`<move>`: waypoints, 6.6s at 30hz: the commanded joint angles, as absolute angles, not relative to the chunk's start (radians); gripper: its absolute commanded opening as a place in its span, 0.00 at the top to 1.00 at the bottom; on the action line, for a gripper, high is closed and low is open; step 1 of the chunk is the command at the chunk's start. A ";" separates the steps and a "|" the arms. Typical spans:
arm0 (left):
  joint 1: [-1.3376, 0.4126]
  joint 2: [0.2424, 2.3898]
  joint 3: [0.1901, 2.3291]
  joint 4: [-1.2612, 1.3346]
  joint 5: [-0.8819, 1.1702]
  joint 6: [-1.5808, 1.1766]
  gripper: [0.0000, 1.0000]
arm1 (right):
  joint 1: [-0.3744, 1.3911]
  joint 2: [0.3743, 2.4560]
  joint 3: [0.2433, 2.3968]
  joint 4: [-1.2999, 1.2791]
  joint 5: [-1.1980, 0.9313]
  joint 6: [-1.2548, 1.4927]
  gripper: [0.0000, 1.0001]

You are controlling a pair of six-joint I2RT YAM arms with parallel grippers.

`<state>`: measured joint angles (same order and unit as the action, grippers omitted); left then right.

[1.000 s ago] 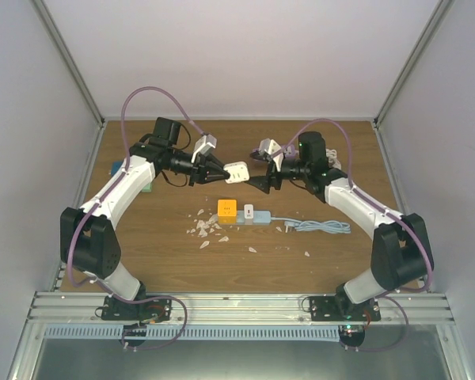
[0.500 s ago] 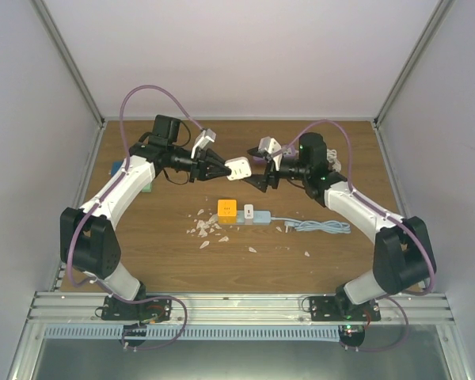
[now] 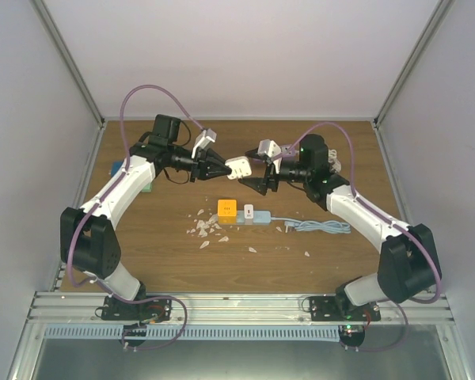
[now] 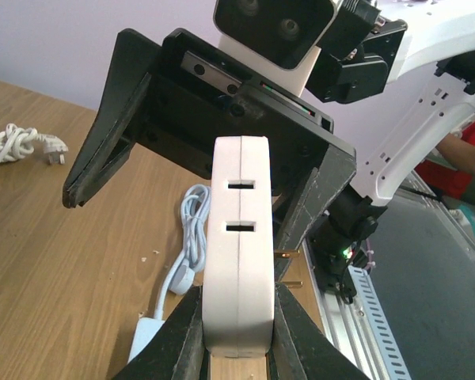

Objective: Pull the plug off the socket

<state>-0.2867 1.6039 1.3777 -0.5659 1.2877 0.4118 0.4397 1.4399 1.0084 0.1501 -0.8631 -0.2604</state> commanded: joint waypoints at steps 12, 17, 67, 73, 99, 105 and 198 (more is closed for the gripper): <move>-0.325 1.596 1.409 -0.655 1.253 0.558 1.00 | 0.446 1.458 1.061 0.167 -0.839 -0.231 0.14; -0.332 1.589 1.410 -0.683 1.255 0.595 1.00 | 0.437 1.475 1.086 0.148 -0.828 -0.243 0.15; -0.168 1.580 1.282 -0.592 0.931 0.533 1.00 | 0.386 1.467 1.189 -0.049 -0.861 -0.324 0.20; -0.052 1.535 1.212 -0.581 0.748 0.566 1.00 | 0.385 1.466 1.180 -0.064 -0.856 -0.345 0.20; 0.016 1.872 1.332 -0.167 -0.229 0.862 1.00 | 0.385 1.465 1.161 -0.126 -0.810 -0.405 0.19; 0.012 1.986 1.402 -0.147 -0.289 0.899 1.00 | 0.386 1.476 1.152 -0.126 -0.797 -0.419 0.19; -0.411 1.722 1.065 -0.494 0.752 0.972 0.16 | 0.521 1.766 0.995 -0.193 -0.694 -0.797 0.21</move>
